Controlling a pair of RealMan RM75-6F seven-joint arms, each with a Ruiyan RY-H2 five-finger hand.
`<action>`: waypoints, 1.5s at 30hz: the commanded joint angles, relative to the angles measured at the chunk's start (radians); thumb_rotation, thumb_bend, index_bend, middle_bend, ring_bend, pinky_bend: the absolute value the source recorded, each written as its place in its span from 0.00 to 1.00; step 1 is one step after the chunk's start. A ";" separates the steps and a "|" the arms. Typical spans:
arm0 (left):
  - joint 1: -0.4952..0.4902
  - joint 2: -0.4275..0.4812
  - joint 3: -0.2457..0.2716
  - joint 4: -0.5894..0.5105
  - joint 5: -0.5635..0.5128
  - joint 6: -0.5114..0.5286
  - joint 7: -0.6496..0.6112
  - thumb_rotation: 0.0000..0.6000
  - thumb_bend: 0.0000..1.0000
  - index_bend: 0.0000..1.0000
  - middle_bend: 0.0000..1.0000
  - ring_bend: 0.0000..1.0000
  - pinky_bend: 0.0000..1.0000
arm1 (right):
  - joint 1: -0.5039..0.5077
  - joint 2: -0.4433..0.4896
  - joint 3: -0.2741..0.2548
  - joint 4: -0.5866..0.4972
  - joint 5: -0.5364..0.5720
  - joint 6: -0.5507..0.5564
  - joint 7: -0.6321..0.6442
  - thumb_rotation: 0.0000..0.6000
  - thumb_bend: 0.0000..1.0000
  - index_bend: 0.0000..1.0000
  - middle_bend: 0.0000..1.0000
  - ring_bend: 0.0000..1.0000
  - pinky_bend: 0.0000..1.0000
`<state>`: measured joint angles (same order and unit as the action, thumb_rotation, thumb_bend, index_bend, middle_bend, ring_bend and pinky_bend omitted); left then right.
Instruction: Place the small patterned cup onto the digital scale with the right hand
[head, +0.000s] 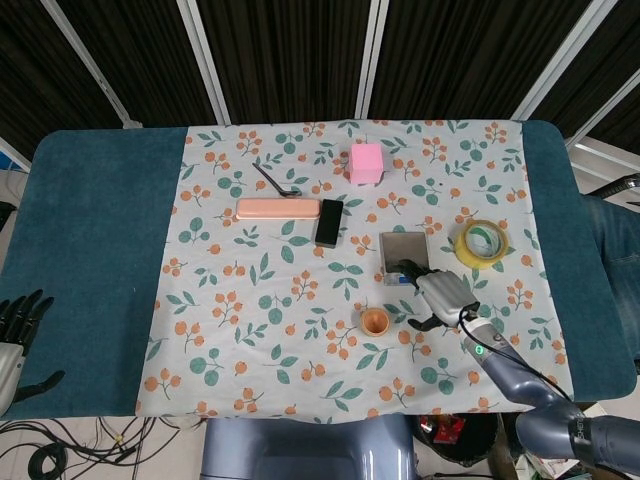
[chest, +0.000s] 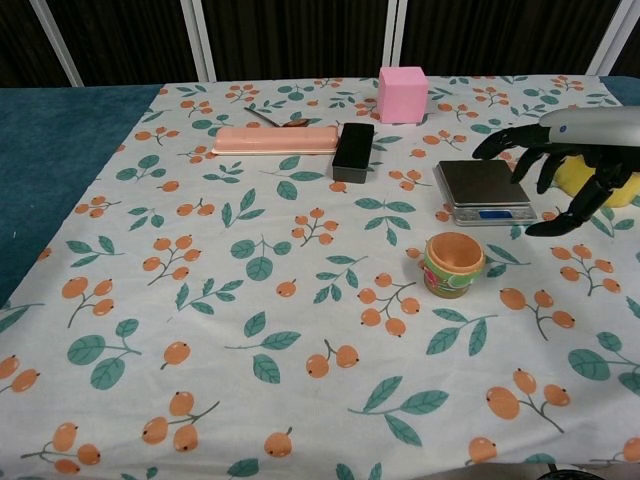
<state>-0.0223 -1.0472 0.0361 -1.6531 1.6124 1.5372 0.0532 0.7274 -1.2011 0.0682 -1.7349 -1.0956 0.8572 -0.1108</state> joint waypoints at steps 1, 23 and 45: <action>0.000 0.000 0.000 0.000 0.000 0.000 0.001 1.00 0.12 0.02 0.00 0.00 0.00 | -0.014 -0.026 -0.011 -0.013 -0.046 0.026 -0.014 1.00 0.11 0.09 0.00 0.15 0.23; -0.002 0.005 -0.001 -0.004 -0.008 -0.008 -0.006 1.00 0.12 0.02 0.00 0.00 0.00 | 0.006 -0.212 -0.008 0.076 -0.077 0.033 -0.148 1.00 0.22 0.17 0.22 0.31 0.28; -0.002 0.009 0.001 -0.009 -0.008 -0.011 -0.006 1.00 0.12 0.03 0.00 0.00 0.03 | -0.008 -0.177 0.096 0.123 -0.047 0.094 -0.083 1.00 0.58 0.50 0.50 0.61 0.69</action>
<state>-0.0240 -1.0381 0.0371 -1.6623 1.6041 1.5265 0.0470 0.7179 -1.3915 0.1467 -1.6280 -1.1622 0.9481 -0.1986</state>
